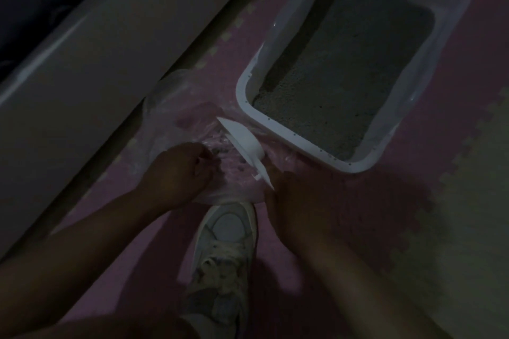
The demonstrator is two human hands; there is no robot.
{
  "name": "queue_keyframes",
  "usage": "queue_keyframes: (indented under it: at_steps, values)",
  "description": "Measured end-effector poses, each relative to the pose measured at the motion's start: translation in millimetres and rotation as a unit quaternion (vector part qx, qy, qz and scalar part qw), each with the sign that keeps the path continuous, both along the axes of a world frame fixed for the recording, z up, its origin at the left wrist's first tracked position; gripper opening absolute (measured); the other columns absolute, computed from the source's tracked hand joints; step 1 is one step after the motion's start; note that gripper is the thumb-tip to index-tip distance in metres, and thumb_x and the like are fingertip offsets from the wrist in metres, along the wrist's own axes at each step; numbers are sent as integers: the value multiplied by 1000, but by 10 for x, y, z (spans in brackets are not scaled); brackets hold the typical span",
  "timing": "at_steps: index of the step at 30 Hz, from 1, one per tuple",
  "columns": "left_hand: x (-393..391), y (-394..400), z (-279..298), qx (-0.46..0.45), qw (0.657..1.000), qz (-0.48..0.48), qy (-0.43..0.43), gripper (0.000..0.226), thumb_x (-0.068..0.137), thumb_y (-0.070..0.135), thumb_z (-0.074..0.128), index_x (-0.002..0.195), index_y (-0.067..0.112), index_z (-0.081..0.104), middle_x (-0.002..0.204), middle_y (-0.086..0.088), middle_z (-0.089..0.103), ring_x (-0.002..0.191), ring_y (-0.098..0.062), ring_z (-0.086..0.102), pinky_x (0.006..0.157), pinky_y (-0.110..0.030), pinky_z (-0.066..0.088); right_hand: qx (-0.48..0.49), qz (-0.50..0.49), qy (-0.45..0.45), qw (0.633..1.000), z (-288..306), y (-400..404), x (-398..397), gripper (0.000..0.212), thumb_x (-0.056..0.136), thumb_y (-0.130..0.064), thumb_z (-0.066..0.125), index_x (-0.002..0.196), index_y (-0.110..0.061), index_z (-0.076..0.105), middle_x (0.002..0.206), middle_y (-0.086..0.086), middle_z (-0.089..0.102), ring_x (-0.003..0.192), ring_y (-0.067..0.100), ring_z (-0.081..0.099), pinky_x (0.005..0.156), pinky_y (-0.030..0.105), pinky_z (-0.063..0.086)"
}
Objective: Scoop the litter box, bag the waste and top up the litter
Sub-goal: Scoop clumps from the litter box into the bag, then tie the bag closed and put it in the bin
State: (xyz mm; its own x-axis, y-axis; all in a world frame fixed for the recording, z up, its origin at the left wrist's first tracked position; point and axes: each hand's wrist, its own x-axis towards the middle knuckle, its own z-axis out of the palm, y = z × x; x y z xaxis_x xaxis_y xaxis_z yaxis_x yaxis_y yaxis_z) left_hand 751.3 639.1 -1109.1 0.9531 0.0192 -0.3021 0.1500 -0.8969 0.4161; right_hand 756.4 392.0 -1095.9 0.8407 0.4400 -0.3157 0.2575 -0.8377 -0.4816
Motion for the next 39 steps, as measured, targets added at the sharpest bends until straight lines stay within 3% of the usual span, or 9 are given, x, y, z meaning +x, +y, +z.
queue_keyframes:
  at_steps: [7,11,15,18,24,27,31,35,39]
  values:
    - [40,-79,79,7,1000,-23,-19,58,80,62,41,106,20,71,93,-5,72,86,-24,67,72,-33,49,201,-148,35,968,516,63,112,36,100,-36,51,136,-38,52,118,-15,66,106,5,62,88,20,45]
    - [89,-167,149,-9,1000,-16,-19,58,82,62,45,107,18,71,92,-3,72,69,-15,57,66,-29,39,402,-422,302,755,767,58,314,23,96,-28,55,79,-19,66,62,5,63,51,26,61,53,42,55]
    - [142,-236,180,-21,999,-18,-30,45,80,49,56,107,16,72,96,-5,73,67,-11,50,68,-27,33,435,-549,410,584,912,-91,661,38,103,-29,51,97,6,64,68,21,64,46,26,63,43,34,55]
    - [174,-237,150,-28,999,-29,-25,41,78,47,56,103,19,72,94,-2,73,71,-15,57,66,-27,34,422,-597,433,528,964,-169,939,24,105,-20,48,97,2,57,64,20,67,46,24,65,35,32,53]
    - [200,-214,110,-17,999,-37,-19,33,77,42,59,99,21,72,91,-1,71,79,-21,65,65,-30,41,431,-573,437,543,832,-154,1293,39,107,-10,38,145,1,41,115,18,64,102,27,66,75,25,57]
    - [215,-241,132,-25,999,-37,-13,31,79,41,59,98,20,72,90,0,71,84,-21,66,68,-33,48,438,-561,425,559,716,-156,1420,42,106,-12,40,146,-2,41,117,12,65,94,20,67,56,17,56]
    - [214,-205,148,-42,999,-28,-12,23,83,37,65,102,25,72,94,6,70,88,-17,66,69,-30,45,414,-564,398,593,592,-153,1547,43,105,-21,42,144,-3,44,143,12,55,125,21,59,61,19,53]
    - [204,-196,282,-66,997,11,-36,25,80,48,57,96,31,67,86,18,61,76,-1,58,64,-23,43,440,-571,408,560,683,-143,1358,54,104,-45,41,147,-12,46,128,20,64,96,32,71,72,40,60]
    - [251,-179,423,-69,990,48,-110,15,87,35,66,99,26,67,85,13,61,70,2,55,66,-25,49,338,-539,400,660,764,-178,671,54,93,-68,44,119,-23,61,81,17,72,60,30,69,52,36,53]
